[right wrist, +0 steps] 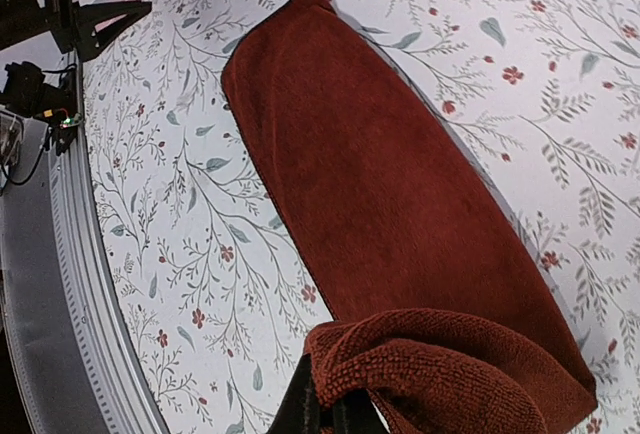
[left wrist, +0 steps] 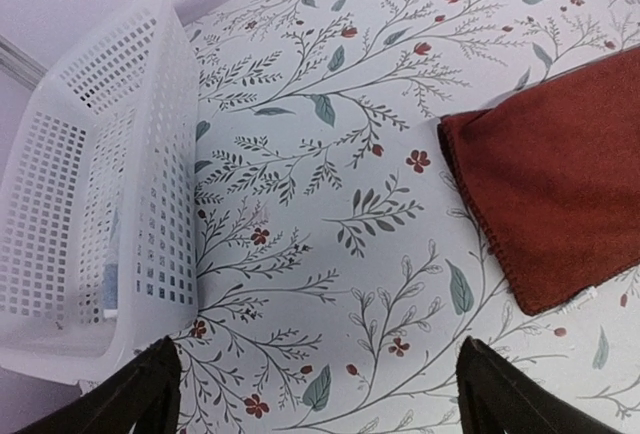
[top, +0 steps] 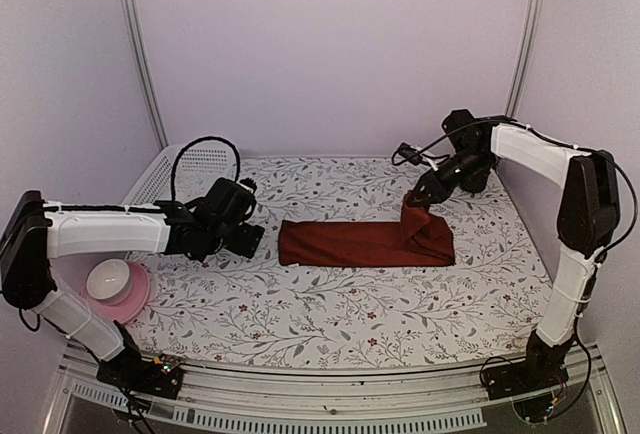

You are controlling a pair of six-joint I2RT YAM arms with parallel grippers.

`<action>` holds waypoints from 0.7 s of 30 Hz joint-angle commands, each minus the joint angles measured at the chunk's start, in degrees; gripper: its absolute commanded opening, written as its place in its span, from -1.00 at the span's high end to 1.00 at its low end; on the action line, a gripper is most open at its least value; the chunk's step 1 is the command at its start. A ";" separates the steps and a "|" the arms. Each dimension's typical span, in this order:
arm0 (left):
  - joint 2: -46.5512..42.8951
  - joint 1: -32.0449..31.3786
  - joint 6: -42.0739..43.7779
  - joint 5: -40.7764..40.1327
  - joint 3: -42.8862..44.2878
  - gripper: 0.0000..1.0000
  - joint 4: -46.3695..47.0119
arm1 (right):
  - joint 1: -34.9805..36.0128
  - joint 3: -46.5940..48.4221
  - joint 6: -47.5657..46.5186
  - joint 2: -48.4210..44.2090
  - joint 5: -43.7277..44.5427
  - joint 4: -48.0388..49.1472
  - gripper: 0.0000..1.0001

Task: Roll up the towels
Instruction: Fold the towel at the center of the board.

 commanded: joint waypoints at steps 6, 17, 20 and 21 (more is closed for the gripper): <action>-2.65 0.00 -1.77 -1.13 -2.16 -0.95 -2.10 | 11.54 17.49 0.97 13.27 -2.25 -1.04 0.95; -8.74 2.65 -2.18 2.10 -5.24 -0.95 -0.92 | 20.17 40.77 1.93 32.18 -0.56 -3.12 0.95; -9.39 2.94 -2.08 3.17 -5.81 -0.95 -0.18 | 20.74 41.10 2.51 33.96 0.64 -0.95 0.95; -9.37 3.05 -2.01 3.53 -5.92 -0.94 0.03 | 20.87 41.30 2.53 34.54 0.70 -0.94 0.95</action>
